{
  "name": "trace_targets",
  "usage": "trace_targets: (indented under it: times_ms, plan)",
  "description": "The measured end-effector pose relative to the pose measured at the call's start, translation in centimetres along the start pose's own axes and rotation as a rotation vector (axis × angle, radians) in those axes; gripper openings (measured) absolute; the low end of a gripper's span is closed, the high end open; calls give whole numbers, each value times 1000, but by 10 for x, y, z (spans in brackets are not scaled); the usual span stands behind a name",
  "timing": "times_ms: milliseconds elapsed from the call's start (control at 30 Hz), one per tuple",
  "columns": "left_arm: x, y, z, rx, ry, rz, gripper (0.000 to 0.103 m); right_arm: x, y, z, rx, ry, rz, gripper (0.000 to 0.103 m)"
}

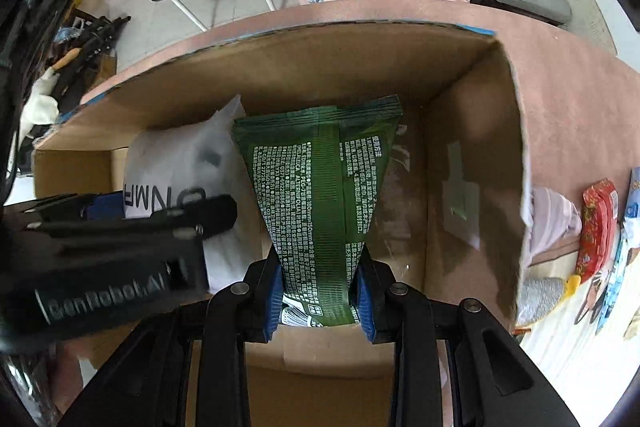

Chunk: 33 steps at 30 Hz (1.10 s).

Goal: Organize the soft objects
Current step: 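Carry both bags into the cardboard box and open both tools, then grasp the red snack pack with left tool while right tool grasps blue wipes pack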

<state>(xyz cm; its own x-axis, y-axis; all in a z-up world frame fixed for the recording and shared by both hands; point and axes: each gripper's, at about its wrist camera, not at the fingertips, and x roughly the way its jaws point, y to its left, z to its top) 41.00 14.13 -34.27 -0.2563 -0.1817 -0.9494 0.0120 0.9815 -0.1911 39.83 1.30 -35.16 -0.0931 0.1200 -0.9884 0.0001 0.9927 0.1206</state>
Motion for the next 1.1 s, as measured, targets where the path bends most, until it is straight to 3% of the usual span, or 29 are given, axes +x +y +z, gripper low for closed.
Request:
trace_targets:
  times_ms: [33,100,133,233,400,467,567,833,1100]
  plan:
    - [1,2,-1,-6,18,-5,74,2,1,1,2,1,-5,34]
    - [0,7,-2,-19,21,-26,78,0,3,-1,-3,8,-15,50]
    - [-4,10,-5,-23,7,-27,81,-3,5,-3,0,3,-10,66]
    - [-26,18,-15,-41,-57,-14,97,-16,7,-8,-5,-14,-15,69]
    - [-63,21,-42,-45,-174,56,102,-43,12,-28,-29,-24,-31,82]
    - [-73,20,-56,-41,-223,94,102,-54,13,-38,-42,-36,-35,99]
    - [-77,20,-70,-57,-279,126,102,-71,16,-58,-60,-67,-40,103]
    - [-88,21,-132,-61,-362,155,102,-89,18,-101,-72,-129,-65,103]
    - [-115,19,-192,-72,-465,172,102,-132,14,-151,-88,-239,-77,103]
